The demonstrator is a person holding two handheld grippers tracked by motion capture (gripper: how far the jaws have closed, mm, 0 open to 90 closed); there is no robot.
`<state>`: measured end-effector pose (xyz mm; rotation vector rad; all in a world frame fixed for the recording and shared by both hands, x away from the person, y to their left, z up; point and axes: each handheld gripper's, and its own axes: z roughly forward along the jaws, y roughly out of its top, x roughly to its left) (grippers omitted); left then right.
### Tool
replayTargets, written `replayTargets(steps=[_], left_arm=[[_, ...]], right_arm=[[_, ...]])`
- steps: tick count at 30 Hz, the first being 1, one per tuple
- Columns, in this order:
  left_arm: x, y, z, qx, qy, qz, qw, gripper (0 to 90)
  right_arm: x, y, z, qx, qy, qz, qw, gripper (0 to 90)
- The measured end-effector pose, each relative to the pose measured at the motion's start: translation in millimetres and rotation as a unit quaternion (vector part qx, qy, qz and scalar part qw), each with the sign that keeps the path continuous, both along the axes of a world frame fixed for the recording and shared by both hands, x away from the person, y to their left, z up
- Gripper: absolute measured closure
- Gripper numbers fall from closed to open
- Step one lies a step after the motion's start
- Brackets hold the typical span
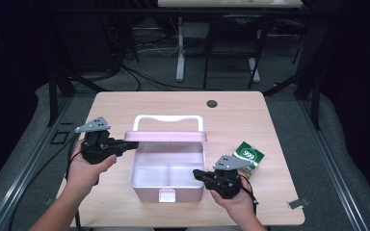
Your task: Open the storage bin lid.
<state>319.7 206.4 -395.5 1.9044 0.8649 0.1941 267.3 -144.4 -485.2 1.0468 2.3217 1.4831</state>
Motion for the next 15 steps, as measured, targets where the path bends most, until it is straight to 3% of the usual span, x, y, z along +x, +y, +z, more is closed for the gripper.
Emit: replayTargets(steps=[6,15], left_arm=[[4.5,-0.6,3.4,-0.001,0.001,0.004,1.0000,89.4],[10.4,-0.9,6.8,-0.005,0.001,0.008,1.0000,89.3]], right_arm=[[-1.4,2.4,-2.2,-0.012,-0.002,0.001,0.9999,90.0],[-2.3,5.3,-5.4,-0.008,-0.001,0.011,0.9999,90.0]])
